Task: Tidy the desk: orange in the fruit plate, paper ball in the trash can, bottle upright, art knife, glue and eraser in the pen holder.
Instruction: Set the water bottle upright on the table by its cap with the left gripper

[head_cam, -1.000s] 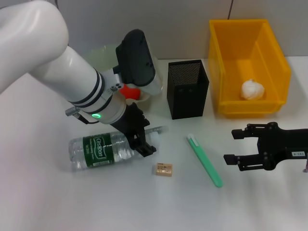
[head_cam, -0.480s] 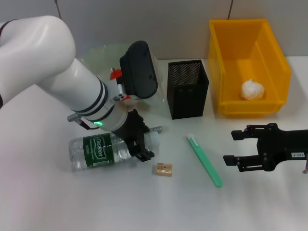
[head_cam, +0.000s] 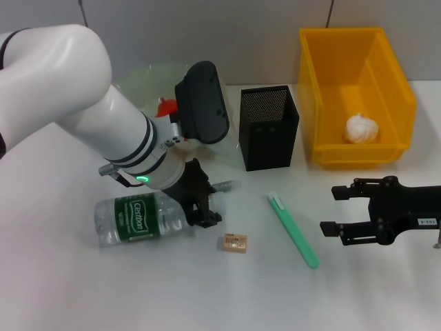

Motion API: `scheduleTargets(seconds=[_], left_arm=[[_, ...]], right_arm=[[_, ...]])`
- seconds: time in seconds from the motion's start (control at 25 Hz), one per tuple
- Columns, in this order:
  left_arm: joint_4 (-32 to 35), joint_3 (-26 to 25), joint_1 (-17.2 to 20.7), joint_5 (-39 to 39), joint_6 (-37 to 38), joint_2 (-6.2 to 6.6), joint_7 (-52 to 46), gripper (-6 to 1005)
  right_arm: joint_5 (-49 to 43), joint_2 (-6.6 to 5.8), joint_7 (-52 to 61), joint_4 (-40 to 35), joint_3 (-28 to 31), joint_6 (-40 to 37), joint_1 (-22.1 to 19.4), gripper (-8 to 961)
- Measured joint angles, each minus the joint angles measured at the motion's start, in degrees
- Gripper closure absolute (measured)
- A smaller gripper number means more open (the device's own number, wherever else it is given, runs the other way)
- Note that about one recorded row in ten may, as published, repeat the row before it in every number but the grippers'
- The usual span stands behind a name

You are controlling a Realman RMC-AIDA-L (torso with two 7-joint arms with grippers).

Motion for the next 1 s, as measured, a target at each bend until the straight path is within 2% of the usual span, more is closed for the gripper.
scheduleTargets(seconds=[0.12, 0.32, 0.48, 0.56, 0.64, 1.0], left_arm=[[1.10, -0.55, 0.40, -0.44, 0.70, 0.01, -0.09, 507], [5.49, -4.92, 1.59, -1.10, 4.52, 0.29, -0.80, 542], [10.32, -14.73, 2.54, -1.12, 10.72, 0.54, -0.82, 551], [10.78, -16.21, 2.58, -1.11, 11.56, 0.58, -0.81, 552], [12.07, -21.78, 2.59, -1.11, 15.40, 0.67, -0.39, 554], [15.02, -31.68, 2.83, -1.12, 23.12, 0.84, -0.59, 558]], right_arm=[[0.02, -0.03, -0.03, 0.08, 0.00, 0.00, -0.01, 169], [0.05, -0.12, -0.09, 0.09, 0.00, 0.00, 0.16, 169], [0.07, -0.18, -0.09, 0.08, 0.00, 0.00, 0.37, 169], [0.07, -0.21, -0.09, 0.10, 0.00, 0.00, 0.42, 169], [0.07, -0.23, -0.08, 0.12, 0.00, 0.01, 0.78, 169], [0.07, -0.21, 0.35, 0.31, 0.00, 0.01, 1.15, 169]])
